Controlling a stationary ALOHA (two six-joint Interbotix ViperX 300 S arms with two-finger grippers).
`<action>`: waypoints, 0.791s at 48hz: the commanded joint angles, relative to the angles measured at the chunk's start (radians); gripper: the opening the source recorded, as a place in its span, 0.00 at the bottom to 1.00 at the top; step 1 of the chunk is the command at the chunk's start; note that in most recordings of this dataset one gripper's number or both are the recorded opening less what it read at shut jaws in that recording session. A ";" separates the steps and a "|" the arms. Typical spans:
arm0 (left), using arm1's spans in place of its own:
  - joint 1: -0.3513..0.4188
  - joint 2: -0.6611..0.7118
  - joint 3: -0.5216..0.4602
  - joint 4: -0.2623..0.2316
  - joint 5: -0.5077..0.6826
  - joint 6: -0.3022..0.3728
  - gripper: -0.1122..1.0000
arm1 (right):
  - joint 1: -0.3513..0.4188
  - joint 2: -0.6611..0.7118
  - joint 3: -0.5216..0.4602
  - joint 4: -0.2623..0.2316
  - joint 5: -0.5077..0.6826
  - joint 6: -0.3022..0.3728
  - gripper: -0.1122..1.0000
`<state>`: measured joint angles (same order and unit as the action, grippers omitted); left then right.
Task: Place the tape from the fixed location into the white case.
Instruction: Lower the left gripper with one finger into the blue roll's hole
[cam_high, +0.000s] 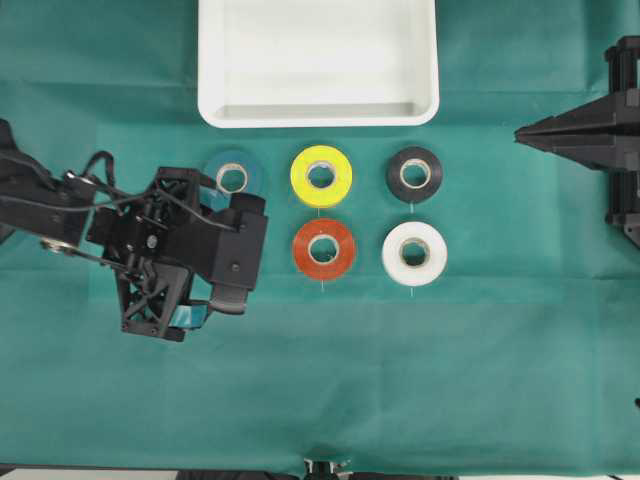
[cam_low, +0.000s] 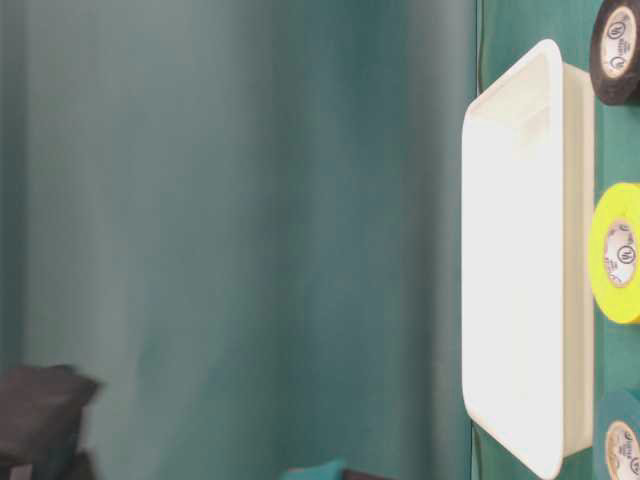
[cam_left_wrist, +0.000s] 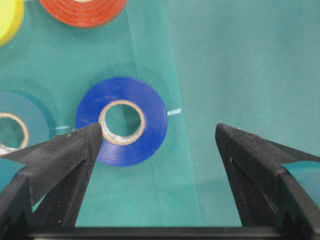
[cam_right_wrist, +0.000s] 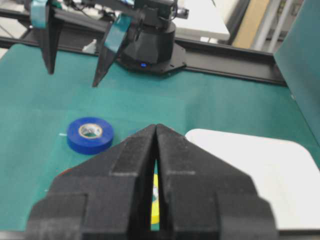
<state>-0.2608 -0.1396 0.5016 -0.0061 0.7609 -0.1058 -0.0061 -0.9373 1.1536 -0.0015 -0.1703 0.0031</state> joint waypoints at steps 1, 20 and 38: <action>-0.002 0.015 0.005 0.002 -0.023 -0.006 0.99 | -0.003 0.012 -0.020 0.003 -0.003 0.002 0.11; -0.015 0.080 0.060 0.002 -0.137 -0.009 0.99 | -0.003 0.017 -0.020 0.003 -0.002 0.000 0.11; -0.014 0.127 0.101 0.002 -0.207 -0.009 0.99 | -0.017 0.017 -0.018 0.000 0.005 -0.003 0.10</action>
<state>-0.2730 -0.0092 0.6075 -0.0061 0.5676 -0.1135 -0.0169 -0.9265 1.1536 -0.0015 -0.1641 0.0015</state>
